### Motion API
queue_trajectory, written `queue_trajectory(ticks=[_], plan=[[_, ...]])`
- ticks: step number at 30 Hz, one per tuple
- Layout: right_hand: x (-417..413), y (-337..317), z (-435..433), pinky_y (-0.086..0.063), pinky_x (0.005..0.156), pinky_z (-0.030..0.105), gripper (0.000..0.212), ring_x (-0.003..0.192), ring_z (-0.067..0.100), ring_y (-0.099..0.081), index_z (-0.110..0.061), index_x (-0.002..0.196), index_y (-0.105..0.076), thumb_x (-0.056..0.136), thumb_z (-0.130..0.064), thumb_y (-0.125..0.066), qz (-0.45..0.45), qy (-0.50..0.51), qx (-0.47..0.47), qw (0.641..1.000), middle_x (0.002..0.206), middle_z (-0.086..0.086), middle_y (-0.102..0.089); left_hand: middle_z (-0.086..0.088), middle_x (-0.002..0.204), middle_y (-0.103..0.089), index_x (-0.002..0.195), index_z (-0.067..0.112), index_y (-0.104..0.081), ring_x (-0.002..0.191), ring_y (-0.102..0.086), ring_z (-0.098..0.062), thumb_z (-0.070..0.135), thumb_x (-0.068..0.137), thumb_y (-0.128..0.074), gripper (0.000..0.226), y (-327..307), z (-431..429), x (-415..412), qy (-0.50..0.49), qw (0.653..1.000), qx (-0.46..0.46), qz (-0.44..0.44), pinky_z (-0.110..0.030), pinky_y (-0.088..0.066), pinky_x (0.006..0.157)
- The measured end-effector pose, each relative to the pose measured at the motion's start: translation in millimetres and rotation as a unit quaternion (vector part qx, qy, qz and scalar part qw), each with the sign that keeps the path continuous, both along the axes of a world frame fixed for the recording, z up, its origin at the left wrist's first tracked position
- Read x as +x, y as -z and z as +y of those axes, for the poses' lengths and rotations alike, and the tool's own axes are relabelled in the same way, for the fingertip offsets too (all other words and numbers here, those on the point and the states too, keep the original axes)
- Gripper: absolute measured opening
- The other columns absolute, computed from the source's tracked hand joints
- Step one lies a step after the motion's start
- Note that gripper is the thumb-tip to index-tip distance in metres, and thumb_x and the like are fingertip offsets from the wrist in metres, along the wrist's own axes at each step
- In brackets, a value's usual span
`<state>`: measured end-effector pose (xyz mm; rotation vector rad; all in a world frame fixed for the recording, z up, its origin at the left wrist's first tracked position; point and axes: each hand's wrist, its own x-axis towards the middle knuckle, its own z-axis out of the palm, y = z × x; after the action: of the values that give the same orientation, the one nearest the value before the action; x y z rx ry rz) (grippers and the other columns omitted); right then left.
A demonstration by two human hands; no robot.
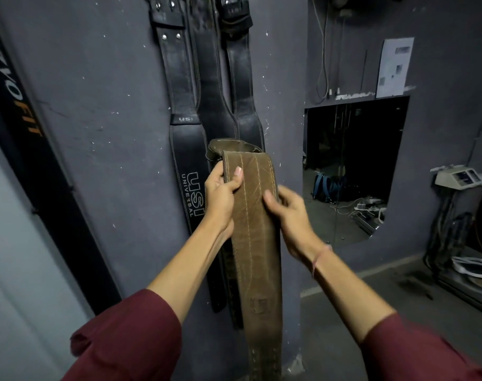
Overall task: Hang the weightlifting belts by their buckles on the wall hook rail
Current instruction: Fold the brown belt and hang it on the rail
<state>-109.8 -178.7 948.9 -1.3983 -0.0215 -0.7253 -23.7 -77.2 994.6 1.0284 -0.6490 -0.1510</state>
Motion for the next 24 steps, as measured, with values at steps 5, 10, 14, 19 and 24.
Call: queue_trajectory(ticks=[5, 10, 14, 19, 24], plan=[[25.2, -70.6, -7.4, -0.059, 0.076, 0.040, 0.024, 0.075, 0.027, -0.072, 0.010, 0.103, -0.070, 0.097, -0.011, -0.059, 0.016, 0.040, 0.046, 0.998, 0.087, 0.020, -0.074, -0.001, 0.100, -0.070, 0.116, 0.009, -0.057, 0.088, -0.070, -0.009, 0.010, 0.101, -0.055, 0.016, -1.7, 2.4, 0.9, -0.020, 0.997, 0.031, -0.062, -0.029, -0.058, 0.078], [32.1, -78.5, 3.7, -0.058, 0.077, 0.044, 0.019, 0.077, 0.030, -0.067, 0.008, 0.095, -0.069, 0.098, -0.005, -0.055, -0.026, 0.076, 0.066, 0.995, 0.086, 0.020, -0.071, 0.006, 0.117, -0.071, 0.122, 0.018, -0.060, 0.109, -0.067, -0.004, 0.028, 0.095, -0.065, 0.029, 50.3, 3.7, -5.0, -0.108, 0.983, 0.091, -0.115, -0.020, -0.052, 0.095], [32.9, -95.3, -4.0, -0.060, 0.066, 0.033, 0.019, 0.070, 0.021, -0.072, 0.001, 0.092, -0.072, 0.099, -0.003, -0.055, -0.061, 0.093, 0.065, 0.992, 0.080, 0.013, -0.075, 0.007, 0.097, -0.078, 0.102, 0.023, -0.070, 0.095, -0.074, -0.014, 0.020, 0.079, -0.080, 0.025, 129.1, 7.9, -16.9, -0.070, 0.986, 0.148, -0.029, -0.022, -0.056, 0.077], [29.1, -96.2, -14.2, -0.059, 0.064, 0.030, 0.018, 0.069, 0.018, -0.072, 0.004, 0.098, -0.071, 0.099, -0.003, -0.055, -0.088, 0.093, 0.061, 0.990, 0.078, 0.009, -0.075, -0.006, 0.096, -0.078, 0.107, 0.012, -0.071, 0.091, -0.074, -0.017, 0.022, 0.090, -0.068, 0.020, 121.3, 1.0, -22.5, -0.080, 0.987, 0.137, -0.030, -0.026, -0.060, 0.074], [27.2, -70.1, -14.0, -0.059, 0.069, 0.032, 0.017, 0.077, 0.023, -0.071, 0.005, 0.102, -0.070, 0.098, -0.002, -0.055, -0.076, 0.073, 0.034, 0.994, 0.086, 0.014, -0.075, -0.019, 0.086, -0.071, 0.096, 0.004, -0.066, 0.076, -0.066, -0.021, 0.056, 0.094, -0.054, 0.053, 13.8, -13.6, 0.8, -0.144, 0.984, 0.067, -0.086, -0.040, -0.054, 0.070]])
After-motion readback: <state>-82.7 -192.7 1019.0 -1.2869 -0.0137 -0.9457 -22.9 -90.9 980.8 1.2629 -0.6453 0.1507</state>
